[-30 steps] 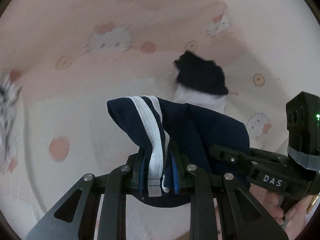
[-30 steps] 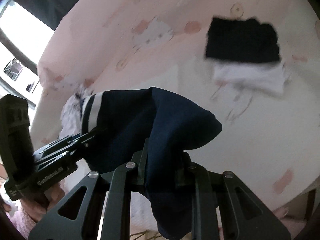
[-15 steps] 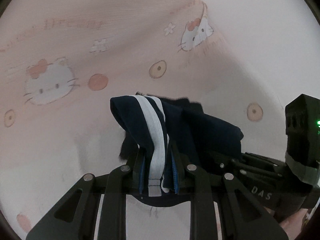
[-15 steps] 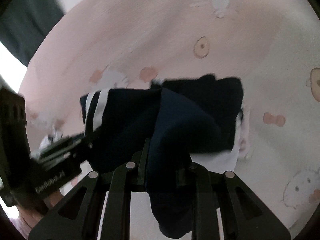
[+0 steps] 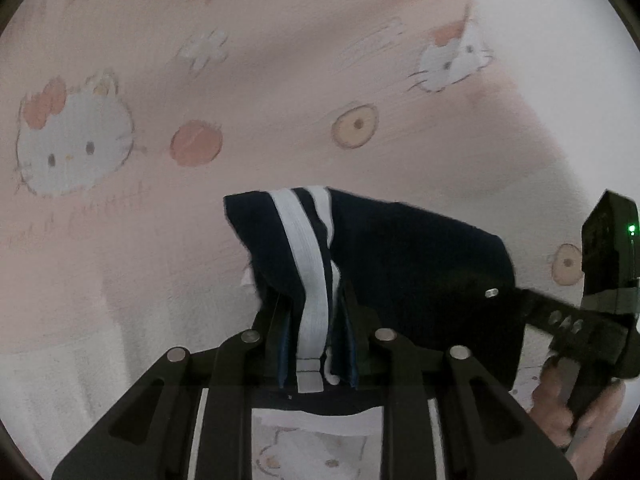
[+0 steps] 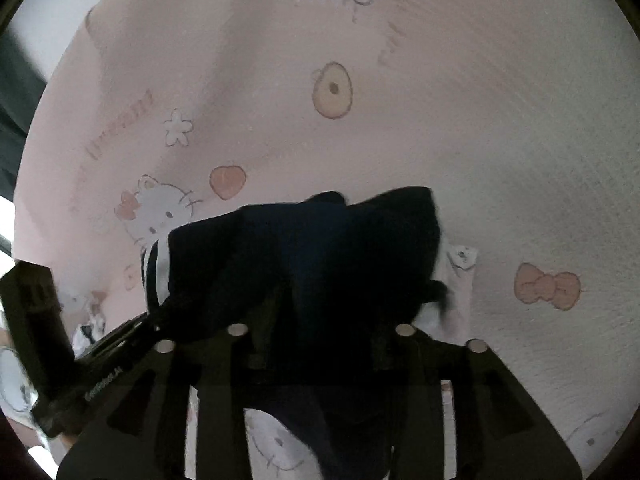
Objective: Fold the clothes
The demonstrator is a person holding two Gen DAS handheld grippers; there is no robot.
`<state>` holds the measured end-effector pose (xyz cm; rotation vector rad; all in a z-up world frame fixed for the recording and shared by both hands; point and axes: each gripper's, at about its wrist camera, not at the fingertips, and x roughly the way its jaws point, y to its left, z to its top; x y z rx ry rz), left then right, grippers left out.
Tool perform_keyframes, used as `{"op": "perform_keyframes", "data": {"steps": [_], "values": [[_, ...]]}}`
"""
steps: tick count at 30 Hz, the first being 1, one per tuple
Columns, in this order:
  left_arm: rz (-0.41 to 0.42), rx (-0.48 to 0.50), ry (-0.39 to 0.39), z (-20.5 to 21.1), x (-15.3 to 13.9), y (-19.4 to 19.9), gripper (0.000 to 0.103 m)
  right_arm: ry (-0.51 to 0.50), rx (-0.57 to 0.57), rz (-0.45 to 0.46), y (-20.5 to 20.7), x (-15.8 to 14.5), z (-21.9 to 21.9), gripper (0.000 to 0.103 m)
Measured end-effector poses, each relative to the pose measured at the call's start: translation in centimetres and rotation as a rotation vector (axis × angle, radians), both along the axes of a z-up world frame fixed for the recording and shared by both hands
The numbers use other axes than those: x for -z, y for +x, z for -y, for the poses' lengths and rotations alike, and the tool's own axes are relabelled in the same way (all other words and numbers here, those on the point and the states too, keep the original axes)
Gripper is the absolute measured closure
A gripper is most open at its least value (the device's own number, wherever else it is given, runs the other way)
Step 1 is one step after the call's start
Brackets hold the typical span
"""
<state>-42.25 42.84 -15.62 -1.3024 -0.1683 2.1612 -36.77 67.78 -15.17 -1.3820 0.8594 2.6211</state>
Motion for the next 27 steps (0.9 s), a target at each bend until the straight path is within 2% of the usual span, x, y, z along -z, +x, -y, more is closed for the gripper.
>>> {"op": "perform_keyframes", "data": {"steps": [1,3,5,7,8,10,11,13,15,17,18,20,22,25,27], "values": [[0.032,-0.008,0.020,0.7,0.3,-0.3,0.059,0.000,0.013,-0.007,0.4,-0.3,-0.7,0.059],[-0.037,-0.023,0.015,1.4,-0.9,0.4,0.059,-0.001,0.040,-0.021,1.2,-1.0,-2.2,0.056],[-0.121,-0.037,0.005,2.1,-2.3,1.3,0.065,-0.016,0.095,-0.049,2.3,-2.2,-3.6,0.056],[-0.210,-0.042,-0.010,2.2,-3.9,2.2,0.067,0.037,0.187,-0.079,3.7,-3.6,-4.3,0.055],[-0.258,-0.038,-0.022,1.9,-4.7,2.6,0.067,0.090,0.177,-0.088,3.9,-4.2,-3.6,0.055],[-0.282,0.004,-0.016,0.8,-5.4,2.6,0.067,0.182,0.124,-0.098,3.8,-4.7,-1.7,0.057],[-0.280,0.023,-0.018,0.0,-5.4,2.2,0.067,0.222,0.084,-0.100,3.6,-4.6,-0.4,0.057],[-0.261,0.066,-0.075,-2.3,-4.2,1.3,0.067,0.265,0.016,-0.077,2.7,-3.0,2.0,0.058],[-0.244,0.088,-0.165,-3.8,-2.5,0.7,0.067,0.330,-0.012,-0.010,1.6,-0.8,3.5,0.058],[-0.216,0.108,-0.260,-4.6,-0.1,0.2,0.067,0.352,-0.008,0.014,1.5,0.6,3.5,0.057],[-0.190,0.105,-0.265,-4.4,0.9,-0.1,0.067,0.362,-0.006,0.025,1.5,1.3,3.5,0.057],[-0.136,0.095,-0.260,-3.9,2.6,-0.8,0.067,0.316,-0.004,0.024,1.1,1.3,3.2,0.057],[-0.069,0.048,-0.196,-2.8,4.1,-1.4,0.067,0.273,-0.002,0.023,0.7,1.4,2.9,0.056],[-0.036,0.012,-0.152,-2.7,4.9,-1.4,0.067,0.374,-0.014,0.018,0.9,1.9,4.1,0.055],[-0.052,0.019,-0.167,-3.2,4.7,-1.2,0.067,0.357,-0.003,0.022,0.9,2.1,3.6,0.052]]}}
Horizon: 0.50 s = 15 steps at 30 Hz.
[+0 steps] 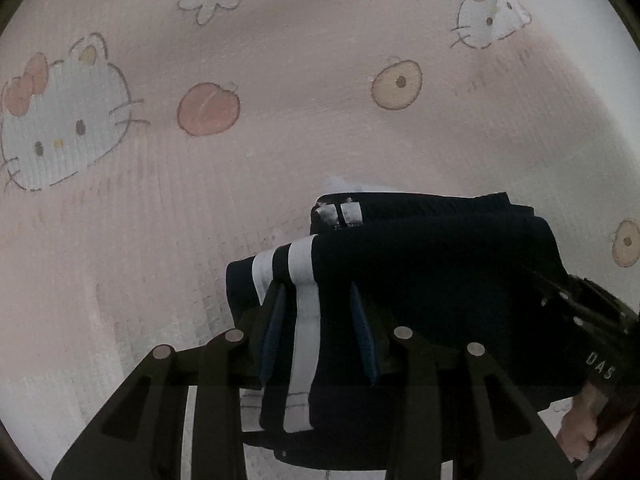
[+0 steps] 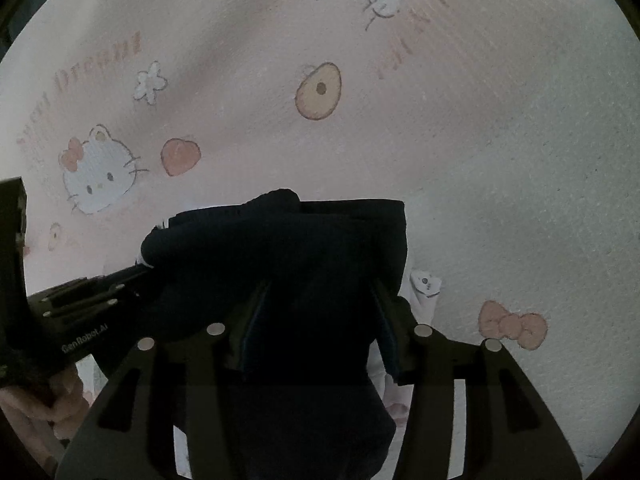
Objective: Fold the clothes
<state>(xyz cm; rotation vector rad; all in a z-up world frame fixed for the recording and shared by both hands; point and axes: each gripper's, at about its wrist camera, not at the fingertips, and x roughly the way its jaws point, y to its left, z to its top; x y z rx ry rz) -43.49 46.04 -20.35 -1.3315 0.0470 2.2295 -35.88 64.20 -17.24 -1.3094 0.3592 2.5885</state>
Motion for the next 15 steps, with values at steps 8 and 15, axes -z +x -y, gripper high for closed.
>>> {"op": "perform_keyframes", "data": {"steps": [8,15], "values": [[-0.023,0.006,0.037,0.5,-2.1,-0.8,0.068,-0.202,0.024,-0.049,0.2,1.0,-3.0,0.045],[-0.051,-0.013,0.091,1.8,-4.1,0.3,0.054,0.040,0.067,-0.011,1.0,-2.2,0.9,0.030]]}}
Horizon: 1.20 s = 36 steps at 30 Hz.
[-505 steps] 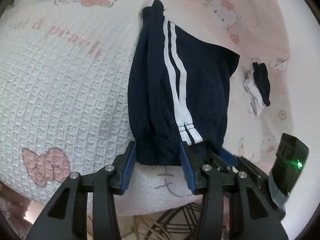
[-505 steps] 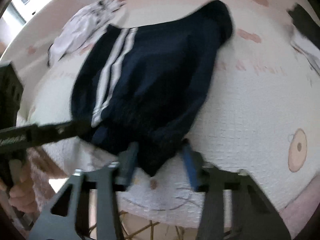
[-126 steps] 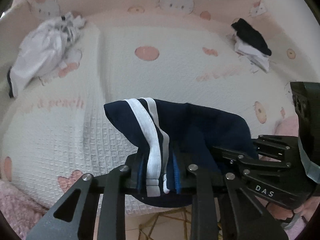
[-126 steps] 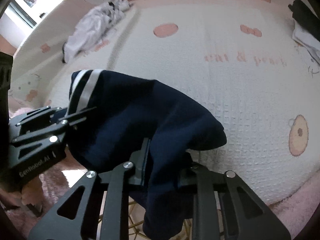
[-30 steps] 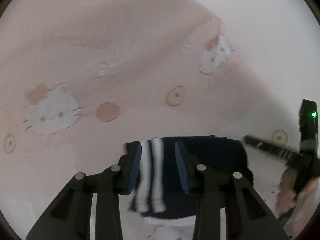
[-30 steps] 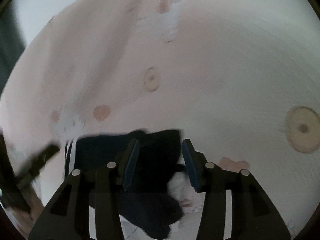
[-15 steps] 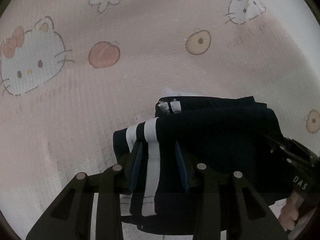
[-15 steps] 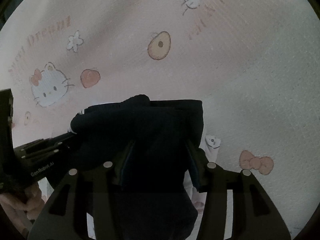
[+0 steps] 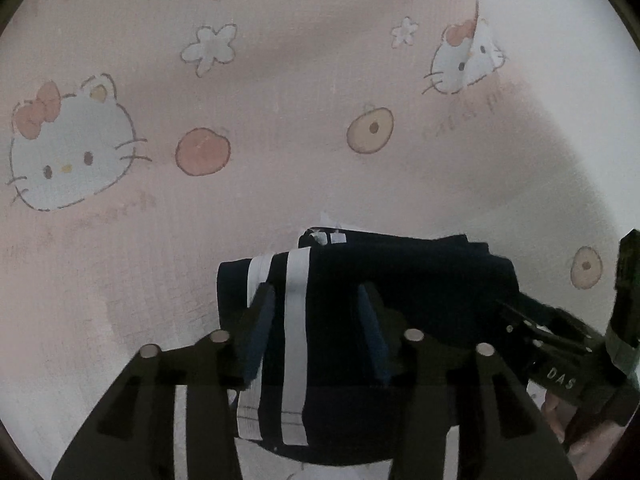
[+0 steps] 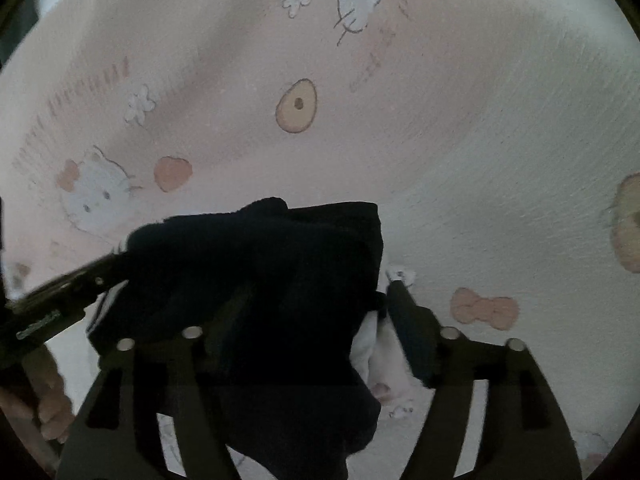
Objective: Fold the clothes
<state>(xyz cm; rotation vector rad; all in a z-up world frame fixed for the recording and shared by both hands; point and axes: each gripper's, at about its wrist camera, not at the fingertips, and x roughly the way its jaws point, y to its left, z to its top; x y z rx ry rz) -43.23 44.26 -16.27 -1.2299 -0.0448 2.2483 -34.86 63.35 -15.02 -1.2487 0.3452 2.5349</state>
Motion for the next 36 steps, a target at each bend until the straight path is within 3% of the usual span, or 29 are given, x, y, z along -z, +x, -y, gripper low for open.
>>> {"op": "perform_keyframes", "data": {"steps": [5,9,14,23,29,36], "values": [[-0.043,-0.004,-0.041,1.4,-1.8,0.9,0.048,0.084,0.061,0.020,-0.3,-0.5,1.6,0.026],[-0.067,-0.054,-0.044,4.7,-3.7,1.3,0.041,-0.004,0.066,0.015,0.4,-1.8,3.0,0.024],[-0.107,-0.156,-0.083,10.3,-6.3,1.9,0.037,0.025,0.026,0.018,1.5,-3.3,8.2,0.018],[-0.067,-0.381,-0.120,25.5,-9.2,3.8,0.032,-0.020,-0.088,0.017,2.7,-7.4,20.1,0.001],[-0.074,-0.484,-0.179,35.6,-12.1,6.9,0.030,-0.001,-0.198,-0.009,4.8,-9.9,29.7,0.001],[-0.098,-0.562,-0.194,43.9,-16.8,13.3,0.030,0.049,-0.279,-0.031,9.9,-13.0,40.1,0.001]]}}
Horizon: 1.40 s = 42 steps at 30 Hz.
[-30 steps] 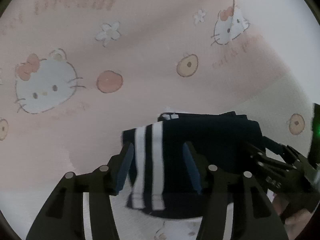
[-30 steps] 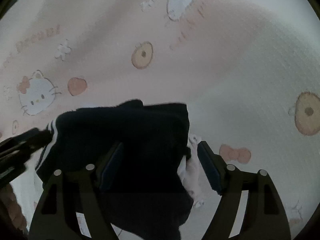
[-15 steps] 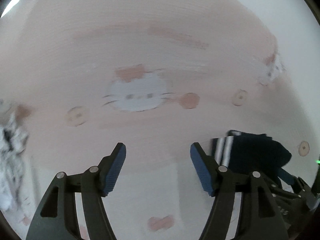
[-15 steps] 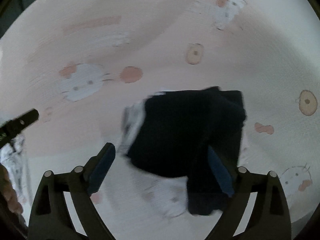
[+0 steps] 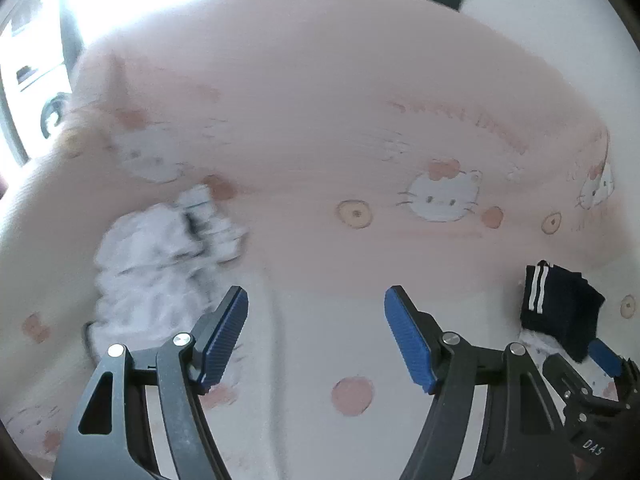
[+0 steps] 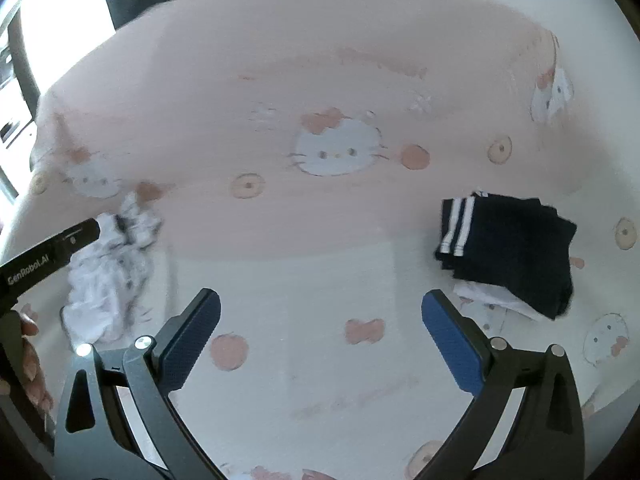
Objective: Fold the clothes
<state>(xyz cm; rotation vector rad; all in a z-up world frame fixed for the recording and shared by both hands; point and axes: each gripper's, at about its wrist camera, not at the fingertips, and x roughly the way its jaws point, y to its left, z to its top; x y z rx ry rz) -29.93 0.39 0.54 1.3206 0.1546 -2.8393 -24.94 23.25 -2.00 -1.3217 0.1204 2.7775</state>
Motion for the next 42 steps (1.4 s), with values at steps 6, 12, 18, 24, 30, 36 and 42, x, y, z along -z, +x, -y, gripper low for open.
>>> {"op": "perform_keyframes", "data": {"steps": [6,12,18,24,30,36,42], "values": [[-0.043,-0.014,-0.015,4.1,-1.8,8.3,0.024,0.007,-0.070,-0.032,5.5,-3.5,6.1,0.001],[-0.071,-0.008,-0.015,5.6,-2.6,15.8,0.023,0.015,-0.084,-0.035,12.5,-4.4,9.0,0.001],[-0.073,0.012,-0.001,4.8,-2.1,22.1,0.023,0.041,-0.078,0.013,19.0,-2.9,9.2,0.001],[-0.089,0.061,0.012,3.1,-1.4,26.7,0.022,0.033,-0.022,0.079,23.9,-1.3,7.5,0.001],[-0.092,0.072,0.004,2.2,-1.3,29.1,0.021,0.044,-0.012,0.103,26.5,-0.6,6.4,0.001],[-0.066,0.057,0.028,2.8,-0.8,29.4,0.021,0.068,-0.022,0.080,26.4,-1.3,5.9,0.001],[-0.048,0.068,0.027,2.7,-0.2,29.3,0.021,0.078,-0.016,0.054,26.2,-2.1,5.6,0.001]]}}
